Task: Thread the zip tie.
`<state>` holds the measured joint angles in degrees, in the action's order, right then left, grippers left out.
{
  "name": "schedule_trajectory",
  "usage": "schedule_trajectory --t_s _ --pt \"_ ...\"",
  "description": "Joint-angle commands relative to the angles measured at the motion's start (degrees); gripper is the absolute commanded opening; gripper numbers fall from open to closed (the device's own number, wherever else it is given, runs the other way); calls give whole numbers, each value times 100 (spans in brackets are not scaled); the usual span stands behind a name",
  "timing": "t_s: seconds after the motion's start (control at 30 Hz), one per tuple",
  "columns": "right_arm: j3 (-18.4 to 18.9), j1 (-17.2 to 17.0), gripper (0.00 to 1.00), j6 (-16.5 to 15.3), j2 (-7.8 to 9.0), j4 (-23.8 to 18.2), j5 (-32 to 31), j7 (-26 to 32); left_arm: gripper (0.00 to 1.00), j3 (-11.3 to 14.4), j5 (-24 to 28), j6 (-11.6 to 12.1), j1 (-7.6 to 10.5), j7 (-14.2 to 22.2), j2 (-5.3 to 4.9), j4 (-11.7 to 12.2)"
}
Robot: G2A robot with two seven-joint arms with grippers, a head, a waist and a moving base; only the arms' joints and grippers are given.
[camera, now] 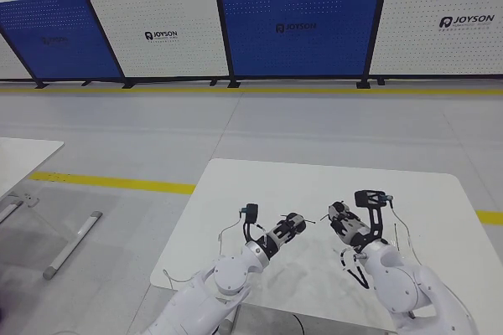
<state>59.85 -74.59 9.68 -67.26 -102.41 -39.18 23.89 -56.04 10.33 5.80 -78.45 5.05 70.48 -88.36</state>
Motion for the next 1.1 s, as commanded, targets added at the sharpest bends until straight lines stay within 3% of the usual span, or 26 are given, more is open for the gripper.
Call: schedule_trajectory --t_s 0.0,1.07 --pt "-1 1 0 -2 0 0 -1 5 0 0 10 0 -1 2 1 -1" --pt "-49 13 0 -288 -87 233 -47 -57 0 -5 18 1 -20 -71 26 -4"
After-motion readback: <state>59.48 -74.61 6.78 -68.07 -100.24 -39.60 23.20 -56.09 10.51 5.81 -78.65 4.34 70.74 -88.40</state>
